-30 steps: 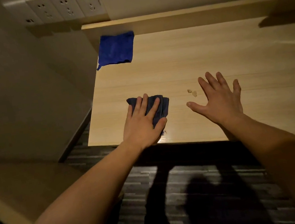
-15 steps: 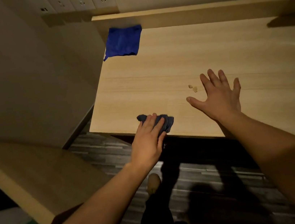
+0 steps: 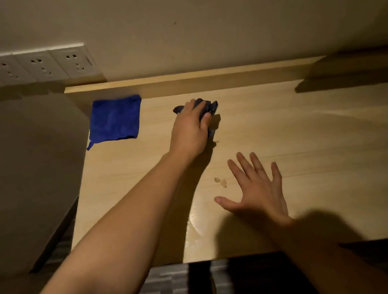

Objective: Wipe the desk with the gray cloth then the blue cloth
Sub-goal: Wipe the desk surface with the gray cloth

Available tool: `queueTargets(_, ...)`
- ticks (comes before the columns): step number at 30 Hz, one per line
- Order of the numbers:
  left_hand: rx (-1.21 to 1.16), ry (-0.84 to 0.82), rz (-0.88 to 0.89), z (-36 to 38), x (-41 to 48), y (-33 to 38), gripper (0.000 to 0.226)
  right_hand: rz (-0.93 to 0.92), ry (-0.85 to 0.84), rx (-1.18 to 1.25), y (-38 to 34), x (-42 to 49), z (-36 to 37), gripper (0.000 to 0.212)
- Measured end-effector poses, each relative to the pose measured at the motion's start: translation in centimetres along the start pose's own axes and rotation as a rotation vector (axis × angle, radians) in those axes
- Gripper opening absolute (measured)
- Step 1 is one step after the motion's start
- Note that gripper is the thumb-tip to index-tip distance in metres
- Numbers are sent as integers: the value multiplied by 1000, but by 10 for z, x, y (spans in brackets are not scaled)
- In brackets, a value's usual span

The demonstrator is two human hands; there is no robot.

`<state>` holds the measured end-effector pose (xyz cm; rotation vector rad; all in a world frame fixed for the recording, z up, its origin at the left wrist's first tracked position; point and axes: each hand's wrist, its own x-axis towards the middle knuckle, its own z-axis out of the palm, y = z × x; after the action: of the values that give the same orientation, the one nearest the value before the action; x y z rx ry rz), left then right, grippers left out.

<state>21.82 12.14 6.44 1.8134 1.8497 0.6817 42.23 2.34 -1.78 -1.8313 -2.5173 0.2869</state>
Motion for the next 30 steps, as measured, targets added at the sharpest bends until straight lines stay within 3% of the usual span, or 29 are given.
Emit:
queueTargets(3,138,-35,17,22,62,-12,45,-17,34,10,3,-3,2,105)
queueTargets(7,411,-168,-19,54,80,-32,68,-20,121,-2,1,-1,5,103)
queueTargets(10,336,-193,-18,49,72,-32,72,-14,44,-42,0,4,5,104)
queueTargets(12,244,-124,-14,31,55,-37,71,-15,-4,-61,-1,0,3,103)
queueTargets(15,210,-5,-80,-2,-8,-68,67,18,-31,-28,-3,0,-8,94)
queueTargets(17,265,-9,-170,-18,-64,-96,66,10,6,23,-6,18,-24,83)
queueTargets(21,452,-131,-308,-24,-132,-126,70,-176,219,177,-24,109,-62,63)
queueTargets(26,521,-77,-300,-16,-137,-131,68,-495,-45,21,-38,236,-74,63)
queueTargets(30,552,-49,-284,-11,-138,-136,66,-616,-150,-37,-23,258,-52,80)
